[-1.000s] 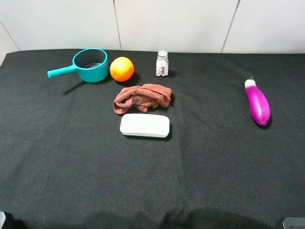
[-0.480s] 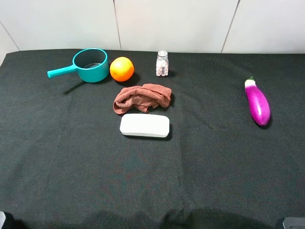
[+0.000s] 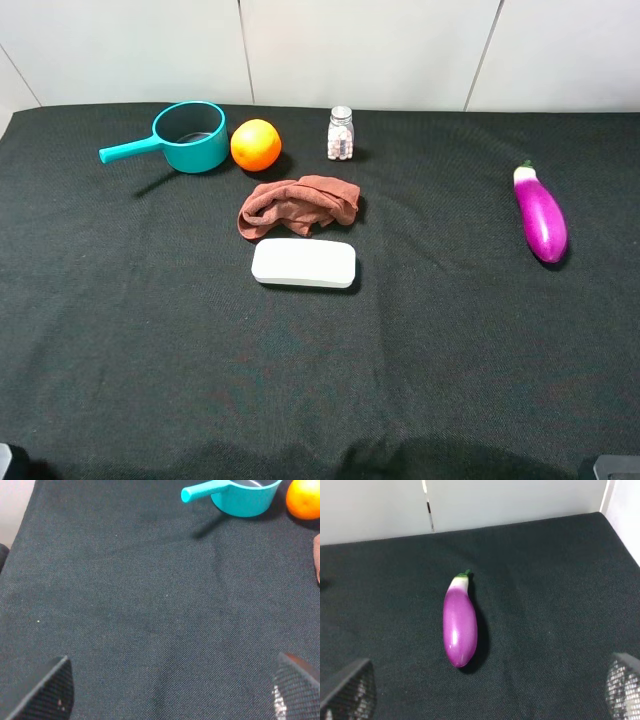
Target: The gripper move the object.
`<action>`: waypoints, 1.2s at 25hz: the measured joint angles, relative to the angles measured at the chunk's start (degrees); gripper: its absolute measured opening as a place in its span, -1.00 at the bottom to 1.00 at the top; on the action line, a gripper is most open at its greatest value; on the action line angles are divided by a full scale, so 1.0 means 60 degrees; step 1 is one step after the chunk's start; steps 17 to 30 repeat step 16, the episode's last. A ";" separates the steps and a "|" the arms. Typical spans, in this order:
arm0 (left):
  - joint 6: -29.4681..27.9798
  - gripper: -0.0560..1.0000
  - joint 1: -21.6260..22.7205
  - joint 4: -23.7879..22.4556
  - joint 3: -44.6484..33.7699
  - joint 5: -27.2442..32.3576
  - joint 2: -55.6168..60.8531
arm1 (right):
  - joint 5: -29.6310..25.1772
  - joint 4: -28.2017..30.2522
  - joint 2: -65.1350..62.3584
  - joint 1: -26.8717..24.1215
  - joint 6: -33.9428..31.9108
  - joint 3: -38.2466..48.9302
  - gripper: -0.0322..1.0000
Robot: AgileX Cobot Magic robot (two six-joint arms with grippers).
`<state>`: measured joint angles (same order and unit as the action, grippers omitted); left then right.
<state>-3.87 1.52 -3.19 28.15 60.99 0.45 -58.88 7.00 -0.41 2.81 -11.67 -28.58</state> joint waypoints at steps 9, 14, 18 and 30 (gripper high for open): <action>0.0000 0.68 0.0000 0.0000 0.0000 0.0000 0.0000 | 0.0000 0.0000 0.0000 0.0000 0.0000 0.0000 0.41; 0.0000 0.68 0.0000 0.0000 0.0000 0.0000 0.0000 | 0.0000 0.0000 0.0000 0.0000 0.0000 0.0000 0.41; 0.0000 0.68 0.0000 0.0000 0.0000 0.0000 0.0000 | 0.0000 0.0000 0.0000 0.0000 0.0000 0.0000 0.41; 0.0000 0.68 0.0000 0.0000 0.0000 0.0000 0.0000 | 0.0000 0.0000 0.0000 0.0000 0.0000 0.0000 0.41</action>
